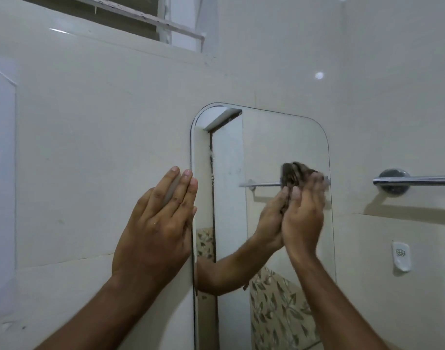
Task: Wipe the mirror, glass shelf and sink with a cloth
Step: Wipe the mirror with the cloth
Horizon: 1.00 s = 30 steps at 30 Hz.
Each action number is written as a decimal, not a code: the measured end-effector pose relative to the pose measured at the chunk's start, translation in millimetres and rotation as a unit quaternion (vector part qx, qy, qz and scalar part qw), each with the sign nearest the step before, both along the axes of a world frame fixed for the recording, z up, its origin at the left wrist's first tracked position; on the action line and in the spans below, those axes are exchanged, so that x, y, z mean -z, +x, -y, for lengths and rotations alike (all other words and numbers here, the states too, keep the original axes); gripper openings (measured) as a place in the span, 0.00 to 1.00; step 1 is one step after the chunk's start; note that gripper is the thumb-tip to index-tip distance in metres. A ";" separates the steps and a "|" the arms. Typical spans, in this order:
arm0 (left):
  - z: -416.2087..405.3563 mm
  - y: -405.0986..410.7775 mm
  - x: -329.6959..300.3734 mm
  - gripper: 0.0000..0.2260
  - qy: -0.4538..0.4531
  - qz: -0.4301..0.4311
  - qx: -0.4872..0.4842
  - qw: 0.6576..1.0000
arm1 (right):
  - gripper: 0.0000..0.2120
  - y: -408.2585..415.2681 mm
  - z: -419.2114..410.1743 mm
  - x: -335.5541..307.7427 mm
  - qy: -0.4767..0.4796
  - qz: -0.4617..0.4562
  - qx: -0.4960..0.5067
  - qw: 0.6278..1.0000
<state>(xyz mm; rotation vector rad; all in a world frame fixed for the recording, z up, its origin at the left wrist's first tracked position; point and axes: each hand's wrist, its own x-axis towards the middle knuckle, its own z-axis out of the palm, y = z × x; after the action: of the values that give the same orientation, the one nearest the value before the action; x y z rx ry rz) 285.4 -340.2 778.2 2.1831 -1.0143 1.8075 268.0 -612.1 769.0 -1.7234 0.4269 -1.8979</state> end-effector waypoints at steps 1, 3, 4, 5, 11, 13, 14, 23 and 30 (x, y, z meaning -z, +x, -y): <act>0.0 -0.4 -0.2 0.23 0.001 0.001 0.000 1.000 | 0.26 1.8 -17.9 -1.8 -0.035 0.001 -0.005 0.999; -0.6 -1.8 -0.5 0.22 0.008 0.003 -0.009 1.000 | 0.26 4.9 -53.6 -6.5 -0.098 -0.007 -0.012 0.995; -0.6 -2.7 -1.3 0.22 0.012 0.002 -0.012 1.000 | 0.26 5.7 -70.5 -8.6 -0.122 -0.015 -0.017 0.992; -1.3 -3.2 -2.2 0.22 0.012 0.002 -0.012 1.000 | 0.26 5.8 -87.2 -10.8 -0.137 -0.021 -0.030 0.990; -6.0 -5.4 -11.9 0.20 -0.047 0.031 0.071 0.996 | 0.26 4.7 -167.1 -20.9 -0.216 -0.012 -0.112 0.970; -4.8 -7.5 -21.5 0.18 -0.069 0.043 0.051 0.995 | 0.26 7.7 -167.7 -30.4 -0.225 -0.001 -0.130 0.966; -0.6 -7.2 -29.4 0.17 -0.079 0.050 0.042 0.995 | 0.26 9.4 -160.3 -36.8 -0.229 0.004 -0.140 0.963; 12.4 -8.1 -59.7 0.15 -0.082 0.077 0.032 0.993 | 0.27 -4.2 -98.8 -75.4 -0.279 -0.005 -0.104 0.954; 15.9 -2.9 -60.1 0.20 -0.086 0.068 0.041 0.993 | 0.24 -7.8 42.1 -104.5 -0.022 0.029 -0.016 0.999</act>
<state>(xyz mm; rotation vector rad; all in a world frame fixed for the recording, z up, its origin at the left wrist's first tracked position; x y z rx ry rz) 282.5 -356.1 838.3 1.9155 -0.9199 1.9485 260.2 -654.2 873.5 -1.6886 0.3374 -1.9421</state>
